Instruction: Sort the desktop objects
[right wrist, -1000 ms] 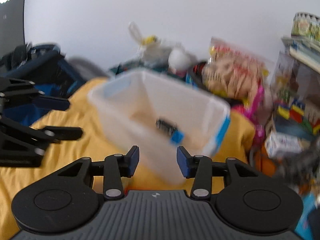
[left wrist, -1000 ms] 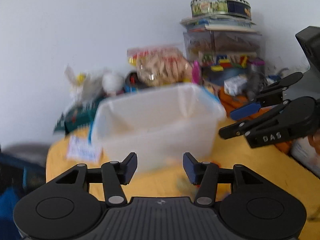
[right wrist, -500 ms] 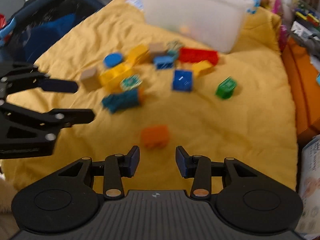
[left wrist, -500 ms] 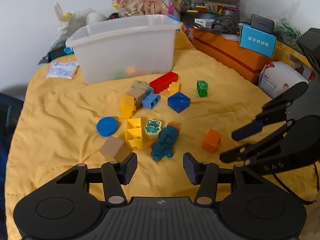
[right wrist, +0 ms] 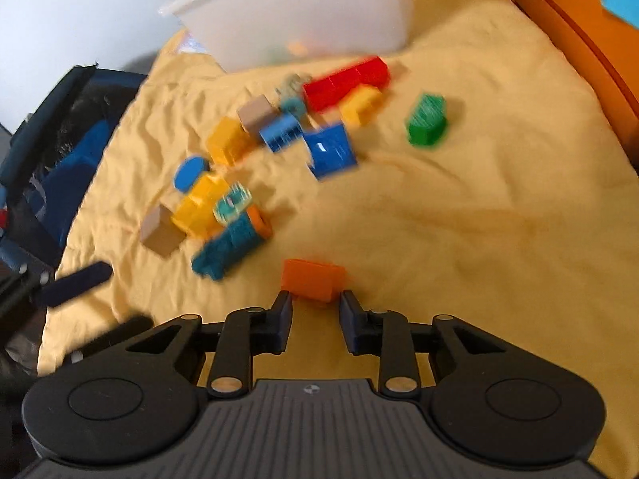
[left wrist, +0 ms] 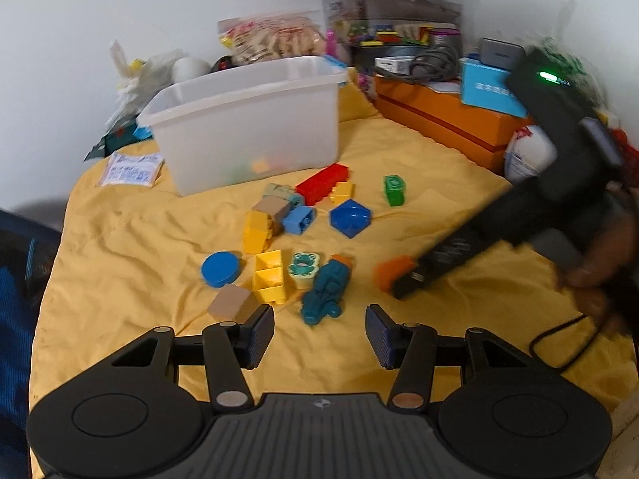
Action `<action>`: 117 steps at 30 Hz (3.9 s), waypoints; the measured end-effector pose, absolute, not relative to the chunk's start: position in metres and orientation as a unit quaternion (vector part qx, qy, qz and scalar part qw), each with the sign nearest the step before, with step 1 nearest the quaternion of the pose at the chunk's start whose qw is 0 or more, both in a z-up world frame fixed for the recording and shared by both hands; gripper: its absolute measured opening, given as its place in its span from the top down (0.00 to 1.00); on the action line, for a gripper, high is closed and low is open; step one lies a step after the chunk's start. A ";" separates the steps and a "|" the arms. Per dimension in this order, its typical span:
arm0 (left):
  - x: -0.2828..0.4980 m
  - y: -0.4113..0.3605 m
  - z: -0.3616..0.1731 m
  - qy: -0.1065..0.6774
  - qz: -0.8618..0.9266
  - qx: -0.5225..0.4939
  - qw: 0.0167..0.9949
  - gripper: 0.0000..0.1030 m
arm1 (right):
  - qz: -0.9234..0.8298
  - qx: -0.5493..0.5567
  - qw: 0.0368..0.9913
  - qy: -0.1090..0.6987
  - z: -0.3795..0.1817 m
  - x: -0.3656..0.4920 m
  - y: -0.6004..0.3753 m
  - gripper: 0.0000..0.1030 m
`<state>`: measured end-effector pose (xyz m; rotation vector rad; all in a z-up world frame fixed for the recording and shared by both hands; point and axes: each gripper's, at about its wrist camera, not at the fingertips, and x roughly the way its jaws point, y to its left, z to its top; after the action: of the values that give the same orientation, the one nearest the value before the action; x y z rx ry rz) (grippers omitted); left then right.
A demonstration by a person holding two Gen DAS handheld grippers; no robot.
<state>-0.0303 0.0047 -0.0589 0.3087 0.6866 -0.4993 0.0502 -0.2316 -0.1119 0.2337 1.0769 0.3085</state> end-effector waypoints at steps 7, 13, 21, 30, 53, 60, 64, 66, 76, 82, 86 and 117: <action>-0.011 -0.023 -0.075 0.296 -0.227 0.228 0.899 0.47 | 0.170 0.002 0.870 0.463 -0.106 0.052 -0.208 0.87; 0.029 -0.035 -0.096 0.318 -0.203 0.261 0.889 0.75 | 0.165 -0.010 0.875 0.456 -0.098 0.036 -0.218 0.86; 0.051 -0.020 -0.104 0.357 -0.204 0.249 0.877 0.80 | 0.168 -0.040 0.879 0.444 -0.092 0.017 -0.217 0.86; 0.025 0.031 -0.062 0.432 -0.326 -0.024 0.841 0.97 | 0.161 -0.040 0.882 0.440 -0.090 0.014 -0.225 0.86; -0.054 -0.029 -0.081 0.417 -0.369 0.188 0.809 0.73 | 0.157 -0.057 0.880 0.445 -0.091 0.025 -0.231 0.78; -0.035 -0.010 -0.093 0.426 -0.293 0.190 0.835 0.66 | 0.155 -0.056 0.877 0.452 -0.094 0.021 -0.241 0.77; -0.020 0.007 -0.096 0.434 -0.245 0.172 0.850 0.66 | 0.160 -0.057 0.877 0.449 -0.094 0.019 -0.241 0.77; -0.021 0.013 -0.090 0.421 -0.249 0.172 0.855 0.66 | 0.160 -0.058 0.879 0.446 -0.093 0.020 -0.241 0.76; -0.062 -0.016 -0.099 0.277 -0.356 0.415 0.790 0.53 | 0.163 -0.060 0.879 0.444 -0.094 0.022 -0.235 0.76; -0.028 -0.012 -0.105 0.289 -0.366 0.372 0.803 0.55 | 0.160 -0.067 0.881 0.440 -0.092 0.023 -0.234 0.76; 0.010 0.001 -0.102 0.356 -0.346 0.279 0.822 0.73 | 0.159 -0.067 0.881 0.441 -0.091 0.026 -0.234 0.75; -0.006 0.021 -0.100 0.451 -0.239 0.118 0.851 0.65 | 0.196 -0.259 0.853 0.409 -0.082 0.051 -0.182 0.80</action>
<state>-0.0058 0.0207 -0.0998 0.2490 0.9502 -0.5038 0.0510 -0.1825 -0.0820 -0.5448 0.8599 0.4116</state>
